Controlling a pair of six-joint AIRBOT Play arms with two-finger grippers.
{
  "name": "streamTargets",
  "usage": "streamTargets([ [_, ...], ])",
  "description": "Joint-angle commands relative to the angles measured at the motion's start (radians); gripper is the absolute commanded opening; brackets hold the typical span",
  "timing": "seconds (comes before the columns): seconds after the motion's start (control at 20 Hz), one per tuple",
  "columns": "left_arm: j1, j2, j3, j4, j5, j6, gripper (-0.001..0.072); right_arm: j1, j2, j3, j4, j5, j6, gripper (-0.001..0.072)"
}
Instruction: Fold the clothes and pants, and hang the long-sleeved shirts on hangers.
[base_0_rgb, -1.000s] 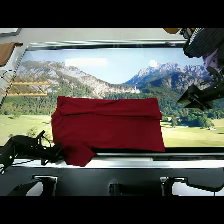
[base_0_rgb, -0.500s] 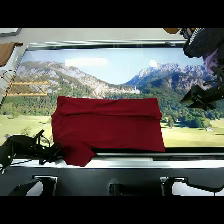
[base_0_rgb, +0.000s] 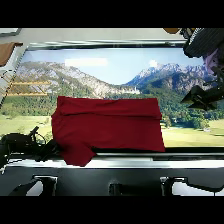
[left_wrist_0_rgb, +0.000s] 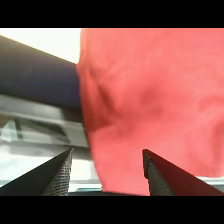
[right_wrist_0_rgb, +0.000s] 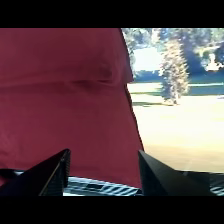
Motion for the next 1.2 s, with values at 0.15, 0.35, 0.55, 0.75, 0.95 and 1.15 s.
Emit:
streamTargets([
  [0.15, -0.076, -0.049, -0.055, -0.047, -0.083, 0.002, 0.0496, -0.001, 0.001, 0.000, 0.002, 0.010, 0.000, 0.0476],
  [0.35, -0.078, -0.043, -0.056, -0.047, -0.080, 0.001, 0.0202, -0.001, 0.001, 0.000, 0.002, 0.019, 0.000, 0.0475],
  [0.55, -0.078, -0.043, -0.056, -0.047, -0.050, 0.002, 0.0021, -0.001, 0.001, -0.097, -0.003, 0.010, -0.034, 0.0474],
  [0.75, -0.078, -0.043, -0.056, -0.047, -0.050, 0.002, 0.0021, -0.001, -0.016, -0.379, -0.021, -0.019, -0.054, 0.0475],
  [0.95, -0.078, -0.043, -0.056, -0.046, -0.052, 0.002, 0.0021, 0.000, -0.016, -0.562, -0.070, -0.082, -0.081, 0.0475],
  [1.15, -0.078, -0.043, -0.056, -0.047, -0.065, 0.002, 0.0021, 0.000, -0.016, -0.669, -0.080, -0.091, -0.089, 0.0475],
])
